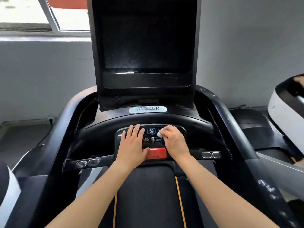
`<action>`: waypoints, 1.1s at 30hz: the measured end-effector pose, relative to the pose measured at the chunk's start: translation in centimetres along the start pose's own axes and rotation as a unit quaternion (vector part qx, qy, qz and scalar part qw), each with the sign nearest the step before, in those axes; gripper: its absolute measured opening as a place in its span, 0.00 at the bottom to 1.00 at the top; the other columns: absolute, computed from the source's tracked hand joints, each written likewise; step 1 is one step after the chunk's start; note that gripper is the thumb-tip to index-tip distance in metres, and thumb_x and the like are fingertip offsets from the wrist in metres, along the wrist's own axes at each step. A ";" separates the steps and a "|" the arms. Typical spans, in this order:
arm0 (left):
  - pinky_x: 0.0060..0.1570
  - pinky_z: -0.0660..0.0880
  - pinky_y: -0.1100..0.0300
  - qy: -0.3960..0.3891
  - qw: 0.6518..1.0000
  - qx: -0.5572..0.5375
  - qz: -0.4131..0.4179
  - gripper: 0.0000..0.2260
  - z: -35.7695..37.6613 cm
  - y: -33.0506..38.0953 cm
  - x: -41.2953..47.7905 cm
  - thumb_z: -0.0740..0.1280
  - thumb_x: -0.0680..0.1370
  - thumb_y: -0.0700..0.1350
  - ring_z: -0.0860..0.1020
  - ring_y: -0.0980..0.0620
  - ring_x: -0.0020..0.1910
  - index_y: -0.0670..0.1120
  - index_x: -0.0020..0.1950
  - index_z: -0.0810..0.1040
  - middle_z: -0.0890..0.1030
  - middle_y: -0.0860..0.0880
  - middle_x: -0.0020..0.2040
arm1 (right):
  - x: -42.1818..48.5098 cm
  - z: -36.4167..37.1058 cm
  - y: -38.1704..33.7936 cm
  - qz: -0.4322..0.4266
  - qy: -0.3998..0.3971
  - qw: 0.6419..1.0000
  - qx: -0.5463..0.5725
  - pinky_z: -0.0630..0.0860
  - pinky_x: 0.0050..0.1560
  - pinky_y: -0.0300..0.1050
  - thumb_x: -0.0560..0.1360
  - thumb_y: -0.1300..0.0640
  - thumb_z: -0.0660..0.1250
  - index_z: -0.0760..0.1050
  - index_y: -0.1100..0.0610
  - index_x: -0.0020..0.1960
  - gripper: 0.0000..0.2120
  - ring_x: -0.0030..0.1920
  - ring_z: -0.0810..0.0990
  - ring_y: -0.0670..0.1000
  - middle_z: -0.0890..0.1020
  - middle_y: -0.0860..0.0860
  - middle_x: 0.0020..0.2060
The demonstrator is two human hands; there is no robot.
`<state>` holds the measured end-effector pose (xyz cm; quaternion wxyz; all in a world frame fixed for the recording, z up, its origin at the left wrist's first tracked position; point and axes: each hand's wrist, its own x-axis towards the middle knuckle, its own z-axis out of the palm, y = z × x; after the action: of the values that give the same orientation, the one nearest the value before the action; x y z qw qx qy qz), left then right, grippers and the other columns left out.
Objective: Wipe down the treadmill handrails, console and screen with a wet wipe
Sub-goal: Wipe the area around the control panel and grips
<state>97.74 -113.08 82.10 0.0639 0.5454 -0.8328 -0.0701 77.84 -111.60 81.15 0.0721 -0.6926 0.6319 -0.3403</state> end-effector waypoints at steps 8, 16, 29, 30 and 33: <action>0.80 0.52 0.41 -0.001 1.000 -0.003 0.021 0.38 0.3 -1.0 -0.1 0.64 0.79 0.62 0.48 0.43 0.84 0.48 0.83 0.56 0.51 0.48 0.85 | -0.5 -0.1 0.6 0.150 0.163 0.974 -0.044 0.78 0.45 0.49 0.77 0.69 0.70 0.85 0.60 0.46 0.08 0.44 0.78 0.54 0.82 0.51 0.45; 0.80 0.54 0.41 0.014 1.000 0.001 0.008 0.38 0.7 -0.2 -0.1 0.65 0.79 0.62 0.51 0.41 0.83 0.47 0.83 0.58 0.54 0.45 0.84 | 0.1 -1.0 1.9 0.052 0.092 0.993 -0.050 0.76 0.49 0.44 0.76 0.69 0.69 0.83 0.57 0.47 0.09 0.45 0.79 0.52 0.84 0.48 0.45; 0.79 0.56 0.40 0.030 1.000 0.004 -0.004 0.38 1.4 0.0 0.0 0.65 0.78 0.63 0.52 0.40 0.83 0.46 0.82 0.59 0.56 0.45 0.84 | 0.6 -1.0 1.3 0.044 0.068 0.996 -0.040 0.76 0.51 0.44 0.76 0.69 0.68 0.83 0.57 0.50 0.10 0.47 0.79 0.51 0.84 0.47 0.46; 0.79 0.56 0.40 0.031 0.999 0.000 -0.005 0.38 1.4 0.0 0.0 0.65 0.78 0.63 0.52 0.40 0.83 0.47 0.82 0.59 0.56 0.45 0.84 | 0.3 -1.2 1.6 0.060 0.078 0.994 -0.042 0.76 0.51 0.44 0.76 0.69 0.67 0.83 0.57 0.50 0.10 0.47 0.79 0.51 0.84 0.47 0.46; 0.79 0.56 0.40 0.032 0.999 -0.006 -0.005 0.38 1.3 0.0 -0.1 0.66 0.77 0.62 0.52 0.40 0.83 0.47 0.82 0.60 0.56 0.45 0.84 | -0.5 -1.3 1.7 0.115 0.117 0.986 -0.039 0.77 0.51 0.47 0.77 0.69 0.68 0.83 0.58 0.51 0.10 0.47 0.79 0.52 0.84 0.49 0.46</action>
<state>97.51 -112.94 80.80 0.0935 0.5509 -0.8273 -0.0576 75.71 -111.04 81.10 0.0092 -0.5730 0.7240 -0.3840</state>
